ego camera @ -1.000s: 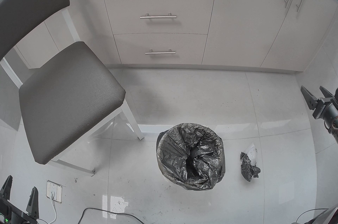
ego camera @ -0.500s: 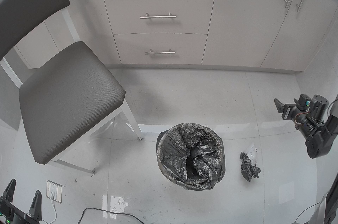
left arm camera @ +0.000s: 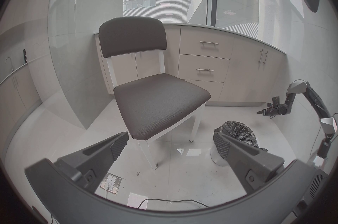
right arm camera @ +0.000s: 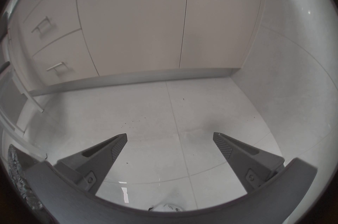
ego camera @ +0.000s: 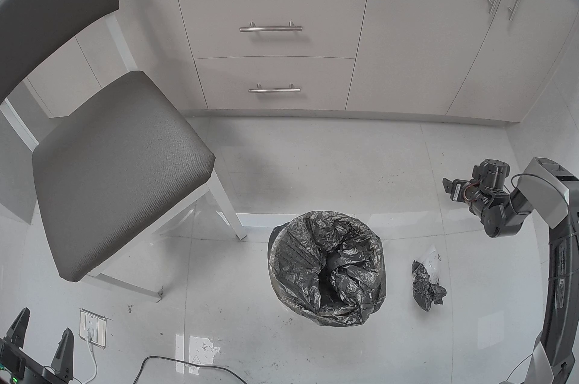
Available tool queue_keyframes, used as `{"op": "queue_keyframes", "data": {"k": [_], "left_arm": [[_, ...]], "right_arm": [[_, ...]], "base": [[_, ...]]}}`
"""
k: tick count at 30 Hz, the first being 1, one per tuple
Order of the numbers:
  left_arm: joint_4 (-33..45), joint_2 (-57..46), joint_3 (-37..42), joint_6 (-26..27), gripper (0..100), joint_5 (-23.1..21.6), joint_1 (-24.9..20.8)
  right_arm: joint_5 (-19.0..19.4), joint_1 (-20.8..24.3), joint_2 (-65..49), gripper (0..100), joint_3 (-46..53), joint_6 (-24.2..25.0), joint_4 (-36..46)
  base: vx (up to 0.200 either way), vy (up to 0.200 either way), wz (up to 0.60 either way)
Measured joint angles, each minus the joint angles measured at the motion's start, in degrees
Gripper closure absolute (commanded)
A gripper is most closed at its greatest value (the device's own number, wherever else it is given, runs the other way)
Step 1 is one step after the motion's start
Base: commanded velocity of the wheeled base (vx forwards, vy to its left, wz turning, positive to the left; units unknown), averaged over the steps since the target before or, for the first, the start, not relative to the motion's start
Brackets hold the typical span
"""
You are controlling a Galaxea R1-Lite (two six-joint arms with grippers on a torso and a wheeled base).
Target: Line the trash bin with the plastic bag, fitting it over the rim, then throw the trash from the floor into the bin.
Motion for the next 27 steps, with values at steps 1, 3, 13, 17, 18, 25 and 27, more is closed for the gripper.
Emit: {"op": "queue_keyframes", "data": {"k": [1,3,13,17,18,25,27], "left_arm": [[0.0,0.0,0.0,0.0,0,0.0,0.0],[0.0,0.0,0.0,0.0,0,-0.1,0.0],[0.1,0.1,0.0,-0.1,0,-0.3,-0.2],[0.1,0.2,0.0,-0.1,0,-0.3,-0.3],[0.1,0.2,0.0,-0.1,0,-0.3,-0.3],[0.2,0.4,0.0,-0.2,0,-0.4,-0.5],[0.2,0.4,0.0,-0.2,0,-0.4,-0.5]], "right_arm": [[-0.6,0.2,1.4,0,-3.4,0.3,2.7],[-1.5,0.5,3.7,0,-9.0,0.6,7.1],[-4.9,2.5,17.7,0,-32.9,1.9,40.6],[-4.7,3.3,23.4,0,-37.5,2.7,54.0],[-4.5,3.5,24.3,0,-38.1,3.0,55.8],[-2.5,4.2,30.3,0,-42.0,4.7,58.0],[-2.2,4.2,31.2,0,-42.5,5.1,56.6]], "base": [[0.0,0.0,0.0],[0.0,0.0,0.0],[0.0,0.0,0.0],[0.0,0.0,0.0],[0.0,0.0,0.0],[0.0,0.0,0.0],[0.0,0.0,0.0]]}}
